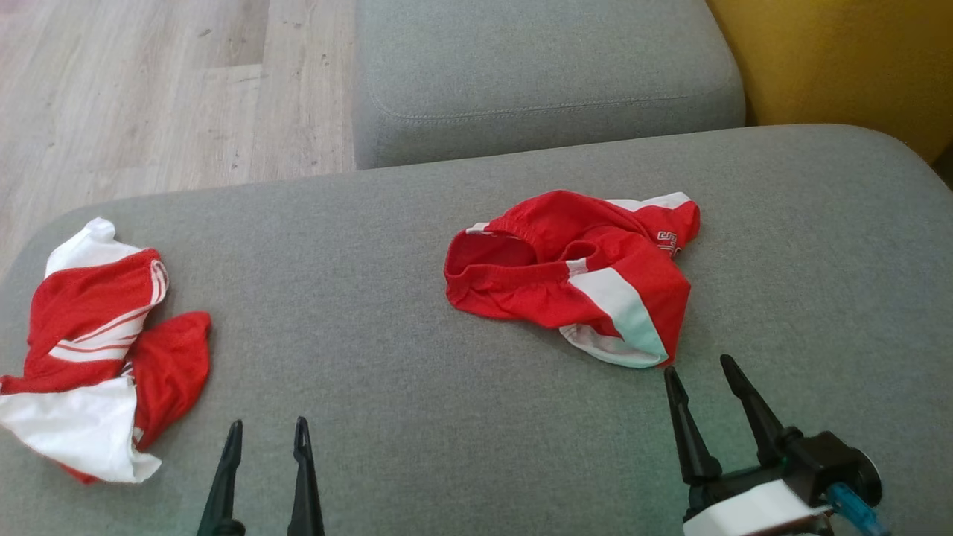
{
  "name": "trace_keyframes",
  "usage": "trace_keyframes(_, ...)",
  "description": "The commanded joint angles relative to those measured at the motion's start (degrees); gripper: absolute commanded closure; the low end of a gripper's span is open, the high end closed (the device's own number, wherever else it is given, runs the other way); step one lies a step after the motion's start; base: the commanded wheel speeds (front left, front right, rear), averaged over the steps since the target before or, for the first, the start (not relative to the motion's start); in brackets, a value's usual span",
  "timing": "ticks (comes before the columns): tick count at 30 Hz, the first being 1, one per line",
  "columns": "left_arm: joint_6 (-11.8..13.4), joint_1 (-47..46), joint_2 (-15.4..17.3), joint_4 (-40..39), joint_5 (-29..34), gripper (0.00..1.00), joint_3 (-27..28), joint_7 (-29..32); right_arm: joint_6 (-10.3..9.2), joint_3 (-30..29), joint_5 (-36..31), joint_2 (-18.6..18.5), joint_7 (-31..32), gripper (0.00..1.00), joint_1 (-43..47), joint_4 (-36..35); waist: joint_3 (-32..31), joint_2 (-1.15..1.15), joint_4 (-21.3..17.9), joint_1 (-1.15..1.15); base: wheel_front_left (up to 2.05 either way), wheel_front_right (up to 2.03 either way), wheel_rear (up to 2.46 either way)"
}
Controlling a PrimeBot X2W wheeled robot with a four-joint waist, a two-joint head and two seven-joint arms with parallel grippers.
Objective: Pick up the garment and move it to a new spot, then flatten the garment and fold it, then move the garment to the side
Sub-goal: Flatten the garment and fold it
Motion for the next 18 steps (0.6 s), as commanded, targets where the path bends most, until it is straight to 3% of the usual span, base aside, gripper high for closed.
trace_keyframes(1,-0.09,-1.56,-0.37,-1.56,0.77,0.00,1.44,-0.37,-0.04,1.52,0.29,-0.14,-0.36,0.00,-1.82,-1.58,0.10,0.00,-0.08,0.00,0.00,0.00,0.00)
trace_keyframes(13,-0.44,-1.38,-0.37,-0.58,0.83,0.00,0.91,-0.37,-0.04,1.61,0.65,-0.14,-0.36,0.00,-2.23,-1.56,0.64,0.00,-0.53,0.00,0.00,0.00,0.00)
trace_keyframes(18,-3.45,-2.93,-0.37,1.52,-0.30,0.00,-0.01,-0.37,-0.04,1.07,0.19,-0.14,-0.36,0.00,-2.37,-1.48,1.32,0.00,-0.84,0.00,0.00,0.00,0.00)
